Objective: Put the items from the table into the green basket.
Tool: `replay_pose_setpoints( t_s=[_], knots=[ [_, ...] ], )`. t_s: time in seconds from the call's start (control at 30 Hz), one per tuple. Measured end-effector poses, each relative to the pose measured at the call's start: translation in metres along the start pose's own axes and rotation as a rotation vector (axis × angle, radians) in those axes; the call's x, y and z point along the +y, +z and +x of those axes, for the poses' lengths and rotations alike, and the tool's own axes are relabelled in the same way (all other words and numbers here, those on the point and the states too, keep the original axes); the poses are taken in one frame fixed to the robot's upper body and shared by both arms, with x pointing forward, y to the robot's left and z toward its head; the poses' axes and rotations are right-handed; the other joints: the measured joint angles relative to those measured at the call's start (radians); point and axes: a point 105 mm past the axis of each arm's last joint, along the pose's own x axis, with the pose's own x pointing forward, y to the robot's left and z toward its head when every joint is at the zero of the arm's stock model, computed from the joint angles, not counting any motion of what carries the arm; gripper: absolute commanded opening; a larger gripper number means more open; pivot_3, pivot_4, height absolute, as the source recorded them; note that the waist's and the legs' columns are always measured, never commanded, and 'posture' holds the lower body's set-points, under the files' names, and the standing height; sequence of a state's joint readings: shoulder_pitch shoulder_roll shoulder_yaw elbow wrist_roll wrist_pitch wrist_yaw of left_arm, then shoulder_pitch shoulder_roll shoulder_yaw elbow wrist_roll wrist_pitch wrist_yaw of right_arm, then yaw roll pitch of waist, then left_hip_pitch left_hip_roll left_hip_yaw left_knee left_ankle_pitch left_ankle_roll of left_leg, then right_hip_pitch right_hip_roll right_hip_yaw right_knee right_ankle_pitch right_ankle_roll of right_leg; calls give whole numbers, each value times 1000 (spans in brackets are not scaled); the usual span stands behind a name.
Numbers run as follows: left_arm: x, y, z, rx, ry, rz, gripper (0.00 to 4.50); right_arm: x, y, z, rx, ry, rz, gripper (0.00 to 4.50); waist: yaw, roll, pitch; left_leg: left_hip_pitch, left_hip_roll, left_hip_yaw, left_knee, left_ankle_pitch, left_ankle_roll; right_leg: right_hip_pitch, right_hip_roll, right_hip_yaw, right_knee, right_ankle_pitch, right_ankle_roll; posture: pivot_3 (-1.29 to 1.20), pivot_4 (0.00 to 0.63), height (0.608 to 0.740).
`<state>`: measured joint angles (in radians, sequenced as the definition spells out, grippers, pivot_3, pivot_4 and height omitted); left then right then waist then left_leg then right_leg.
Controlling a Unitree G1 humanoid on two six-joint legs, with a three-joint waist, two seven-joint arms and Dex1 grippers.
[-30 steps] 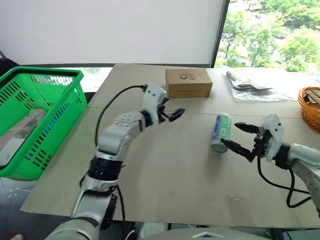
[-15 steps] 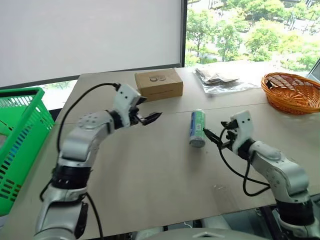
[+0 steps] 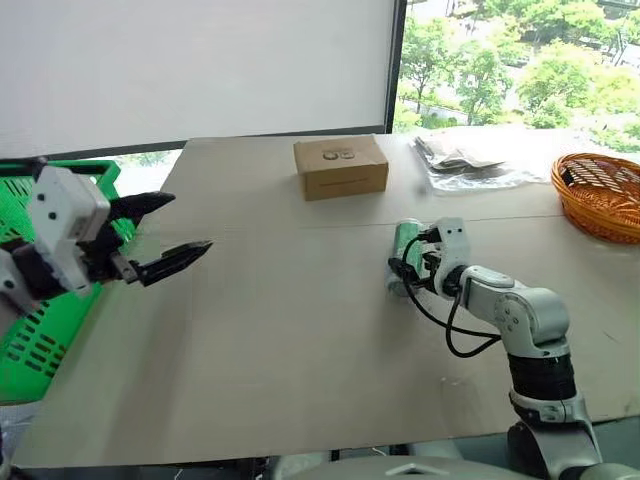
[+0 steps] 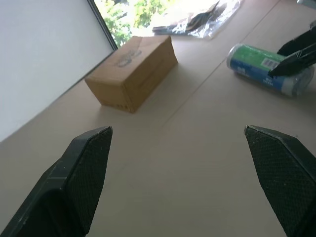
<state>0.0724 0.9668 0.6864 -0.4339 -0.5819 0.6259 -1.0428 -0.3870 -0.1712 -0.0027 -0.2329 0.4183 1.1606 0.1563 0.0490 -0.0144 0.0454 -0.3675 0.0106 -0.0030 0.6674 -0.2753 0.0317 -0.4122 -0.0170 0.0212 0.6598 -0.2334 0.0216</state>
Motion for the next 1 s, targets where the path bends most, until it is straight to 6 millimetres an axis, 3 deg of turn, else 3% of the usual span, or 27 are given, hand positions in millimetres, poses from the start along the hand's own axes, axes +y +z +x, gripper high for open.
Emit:
replay_pose_setpoints(
  t_s=[0.23,0.33,0.37,0.47,0.73,0.9,1.0],
  knots=[
    [-9,-9,-13,46,27,-16,4438,14,-13,13,139,75,14,4500,6,1,1,1,2,0,-2,0,0,-1,1,0,1,-1,-1,267,0,740],
    [-12,-12,-19,40,24,-42,4500,12,-13,15,143,76,3,3714,11,0,0,1,1,0,-3,0,0,-1,0,0,0,-1,-1,269,0,740],
    [-14,-11,-21,29,10,-55,4500,11,-14,16,146,73,-13,3166,11,0,0,1,1,1,-3,0,0,-1,0,0,-1,-1,-1,266,0,740],
    [-25,-6,-21,-13,-53,-80,4500,9,-15,16,147,69,-40,2124,15,1,0,2,1,1,-3,0,0,0,-1,0,-1,-1,-1,254,0,740],
    [-41,5,-29,-83,-183,-167,4500,7,-16,17,139,65,-90,2068,15,1,1,2,2,1,-3,0,0,-1,0,0,-1,-1,-1,235,2,740],
    [-41,10,-29,-108,-192,-169,4500,8,-16,16,118,85,-140,2046,15,2,2,1,2,1,-3,0,0,-1,0,0,-2,-1,-1,231,0,740],
    [-34,16,-24,-165,-150,-185,4500,14,-9,18,19,125,-215,2046,16,0,3,0,2,1,-2,0,0,-1,0,-1,-2,-1,-1,228,0,740]
  ],
)
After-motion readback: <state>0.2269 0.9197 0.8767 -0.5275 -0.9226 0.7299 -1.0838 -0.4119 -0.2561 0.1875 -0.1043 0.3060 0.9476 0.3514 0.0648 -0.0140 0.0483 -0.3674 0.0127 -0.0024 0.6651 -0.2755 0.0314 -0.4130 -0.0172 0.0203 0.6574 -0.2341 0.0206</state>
